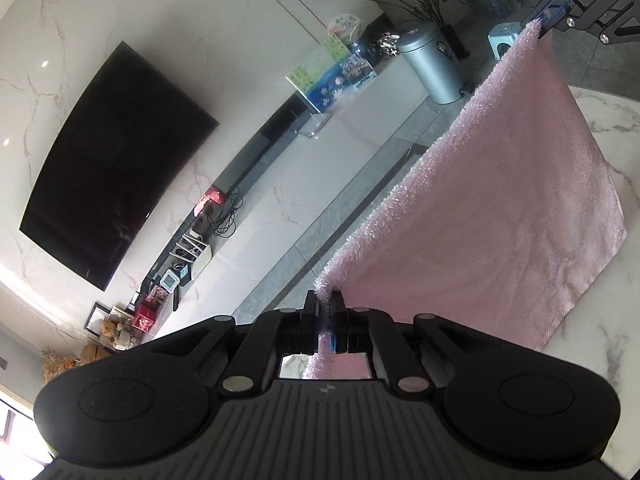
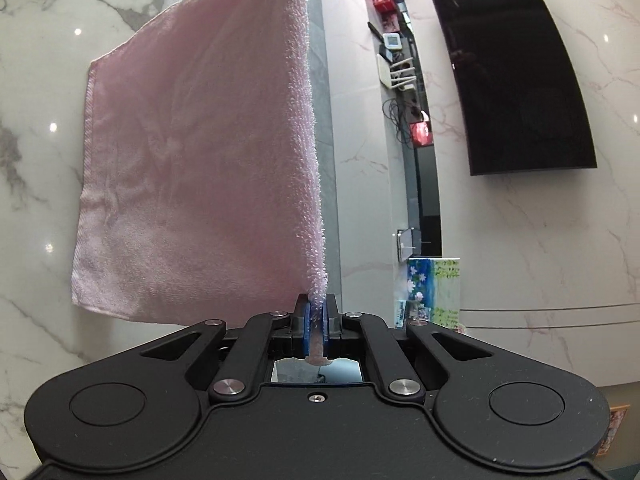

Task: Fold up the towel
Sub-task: 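Lift the towel by its middle with both grippers, folding it in half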

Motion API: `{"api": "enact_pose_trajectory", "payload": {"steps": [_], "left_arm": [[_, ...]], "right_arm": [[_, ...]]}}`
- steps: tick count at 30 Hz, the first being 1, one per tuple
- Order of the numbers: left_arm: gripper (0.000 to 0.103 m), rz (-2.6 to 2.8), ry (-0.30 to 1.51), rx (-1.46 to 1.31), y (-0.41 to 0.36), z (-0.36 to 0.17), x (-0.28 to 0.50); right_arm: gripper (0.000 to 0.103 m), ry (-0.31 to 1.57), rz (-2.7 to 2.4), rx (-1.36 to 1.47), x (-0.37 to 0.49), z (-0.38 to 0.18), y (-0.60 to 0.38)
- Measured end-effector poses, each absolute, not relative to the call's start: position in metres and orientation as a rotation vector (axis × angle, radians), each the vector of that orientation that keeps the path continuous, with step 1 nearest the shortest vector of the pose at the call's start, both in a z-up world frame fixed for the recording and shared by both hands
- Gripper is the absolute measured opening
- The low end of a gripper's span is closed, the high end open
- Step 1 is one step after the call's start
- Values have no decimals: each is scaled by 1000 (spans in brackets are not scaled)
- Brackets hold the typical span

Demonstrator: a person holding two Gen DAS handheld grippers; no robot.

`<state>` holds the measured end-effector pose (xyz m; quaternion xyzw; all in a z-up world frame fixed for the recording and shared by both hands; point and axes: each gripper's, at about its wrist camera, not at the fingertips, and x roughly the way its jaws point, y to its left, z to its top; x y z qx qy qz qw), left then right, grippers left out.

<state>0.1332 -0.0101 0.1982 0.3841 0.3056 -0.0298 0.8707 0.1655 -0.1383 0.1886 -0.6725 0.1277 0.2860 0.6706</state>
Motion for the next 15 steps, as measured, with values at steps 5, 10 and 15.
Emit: {"api": "enact_pose_trajectory", "payload": {"steps": [5, 10, 15], "left_arm": [[4, -25, 602, 783, -19, 205, 172], [4, -29, 551, 757, -25, 219, 184], [4, -94, 562, 789, -27, 200, 170]], "right_arm": [[3, 260, 567, -1461, 192, 197, -130], [3, 235, 529, -1439, 201, 207, -131], [3, 246, 567, -1459, 189, 192, -143]]}}
